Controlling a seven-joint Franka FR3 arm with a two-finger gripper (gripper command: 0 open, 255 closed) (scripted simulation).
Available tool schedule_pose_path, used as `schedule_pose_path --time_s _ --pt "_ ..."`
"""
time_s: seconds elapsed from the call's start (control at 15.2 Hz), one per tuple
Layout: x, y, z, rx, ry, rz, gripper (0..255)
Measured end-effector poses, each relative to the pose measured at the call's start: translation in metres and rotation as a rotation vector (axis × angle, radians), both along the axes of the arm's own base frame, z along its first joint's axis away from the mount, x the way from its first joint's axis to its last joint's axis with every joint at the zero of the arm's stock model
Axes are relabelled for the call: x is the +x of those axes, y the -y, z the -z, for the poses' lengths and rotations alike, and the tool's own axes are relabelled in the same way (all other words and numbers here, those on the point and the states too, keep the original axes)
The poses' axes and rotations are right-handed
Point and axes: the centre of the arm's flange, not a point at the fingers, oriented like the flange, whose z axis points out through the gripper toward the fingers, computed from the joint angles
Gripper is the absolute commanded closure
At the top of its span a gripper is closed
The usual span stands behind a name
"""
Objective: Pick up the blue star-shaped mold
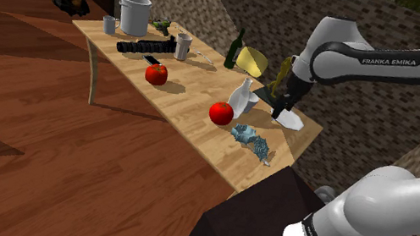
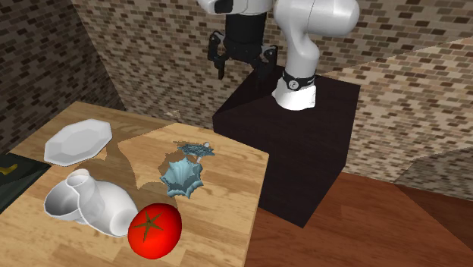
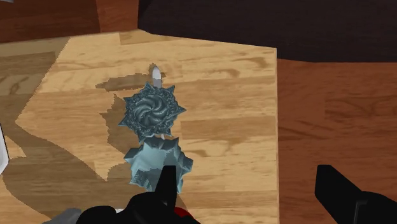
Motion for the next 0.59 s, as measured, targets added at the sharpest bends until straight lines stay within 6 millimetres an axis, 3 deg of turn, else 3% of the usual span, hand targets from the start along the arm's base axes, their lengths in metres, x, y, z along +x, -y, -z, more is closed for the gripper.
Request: schedule_pose_path --time_s 0.59 --pt "0.041 0.043 0.103 0.039 0.008 -0.056 0"
